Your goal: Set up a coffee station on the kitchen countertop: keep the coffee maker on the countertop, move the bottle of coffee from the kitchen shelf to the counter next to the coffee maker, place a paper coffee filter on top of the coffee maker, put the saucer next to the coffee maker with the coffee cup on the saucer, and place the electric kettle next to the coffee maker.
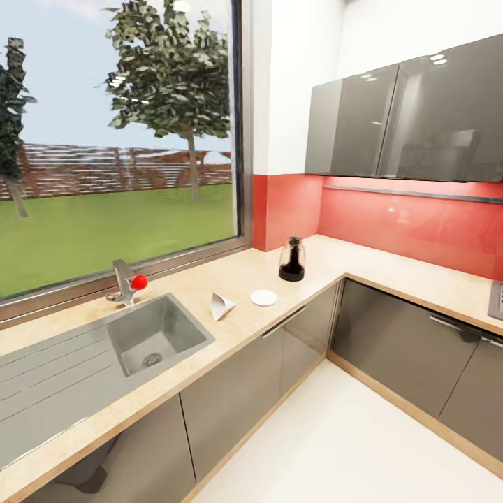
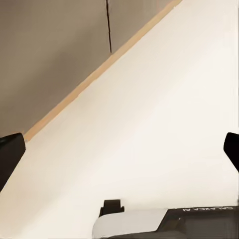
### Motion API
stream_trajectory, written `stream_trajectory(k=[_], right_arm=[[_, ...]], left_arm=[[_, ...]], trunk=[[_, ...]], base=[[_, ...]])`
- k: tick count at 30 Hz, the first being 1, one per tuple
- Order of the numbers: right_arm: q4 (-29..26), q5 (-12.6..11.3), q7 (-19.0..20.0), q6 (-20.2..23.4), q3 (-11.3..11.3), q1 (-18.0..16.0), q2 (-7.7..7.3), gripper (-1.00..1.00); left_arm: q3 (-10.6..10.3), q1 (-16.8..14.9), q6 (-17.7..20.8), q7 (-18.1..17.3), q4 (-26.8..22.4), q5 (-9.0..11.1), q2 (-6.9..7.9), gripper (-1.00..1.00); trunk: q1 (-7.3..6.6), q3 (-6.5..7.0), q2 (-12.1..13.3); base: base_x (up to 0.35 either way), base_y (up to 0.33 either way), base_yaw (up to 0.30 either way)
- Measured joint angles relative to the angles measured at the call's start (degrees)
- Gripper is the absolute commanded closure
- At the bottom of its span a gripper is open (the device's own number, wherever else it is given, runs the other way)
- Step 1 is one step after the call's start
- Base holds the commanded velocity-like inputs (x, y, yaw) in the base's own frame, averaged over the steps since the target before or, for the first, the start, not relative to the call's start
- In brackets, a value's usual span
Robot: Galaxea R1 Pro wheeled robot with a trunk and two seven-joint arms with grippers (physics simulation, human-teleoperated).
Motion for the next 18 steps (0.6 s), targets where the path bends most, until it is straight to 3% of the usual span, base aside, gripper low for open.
stream_trajectory(k=[3,4,5,7,8,9,10,14,15,16,18], right_arm=[[0.17,0.02,-0.01,0.00,-0.04,0.00,-0.01,-1.00],[0.31,0.03,-0.02,0.00,-0.04,0.00,-0.01,-1.00],[0.32,0.03,-0.02,0.00,-0.05,0.00,-0.01,-1.00],[0.34,0.03,-0.02,0.00,-0.03,0.00,-0.01,-1.00],[0.38,0.04,-0.02,0.00,-0.02,0.00,-0.01,-1.00],[0.42,0.03,-0.02,0.00,0.01,0.01,-0.01,-1.00],[0.43,0.04,-0.02,0.00,0.01,0.00,-0.01,-1.00],[0.37,0.04,-0.02,0.00,0.02,0.00,-0.01,-1.00],[0.36,0.05,0.05,0.00,0.06,0.00,-0.06,-1.00],[0.34,0.04,0.06,0.00,0.06,0.00,-0.08,-1.00],[0.30,0.04,0.06,0.00,0.04,0.00,-0.09,-1.00]], left_arm=[[-0.03,-0.44,0.30,-1.67,-6.20,0.02,-0.38,-1.00],[-0.08,-1.13,1.98,-7.97,-10.33,0.05,-0.65,-1.00],[-0.11,-1.51,3.36,-9.86,-19.77,0.12,-0.68,-1.00],[-0.13,-1.84,6.83,-12.74,-24.74,0.13,-0.71,-1.00],[-0.20,-2.59,10.51,-15.54,-28.21,0.19,-0.72,-1.00],[-0.37,-5.11,17.36,-20.94,-32.54,0.28,-0.72,-1.00],[-0.41,-7.83,19.33,-22.57,-33.36,0.36,-0.72,-1.00],[-0.49,-13.20,24.78,-26.38,-34.03,0.51,-0.93,-1.00],[-0.53,-17.20,32.51,-30.39,-33.84,0.48,-2.19,-1.00],[-0.50,-24.14,34.89,-31.01,-33.74,0.57,-2.66,-1.00],[-0.48,-25.90,36.46,-31.09,-33.51,0.43,-2.87,-1.00]], trunk=[[0.00,0.01,0.00],[0.00,-0.01,0.01],[0.00,0.01,0.00],[0.00,0.00,0.00],[0.00,0.02,0.00],[0.00,0.02,0.00],[0.00,0.02,0.01],[0.00,0.01,0.01],[0.00,-0.02,0.01],[0.00,0.02,0.01],[0.00,0.00,0.01]], base=[[0.001,-0.001,0.002],[0.000,0.000,0.000],[0.000,0.000,0.000],[0.000,0.000,0.000],[0.000,0.000,0.000],[0.000,0.000,0.000],[0.000,0.000,0.000],[0.000,0.000,0.000],[0.000,0.000,0.000],[0.000,0.000,0.000],[0.000,0.000,0.000]])
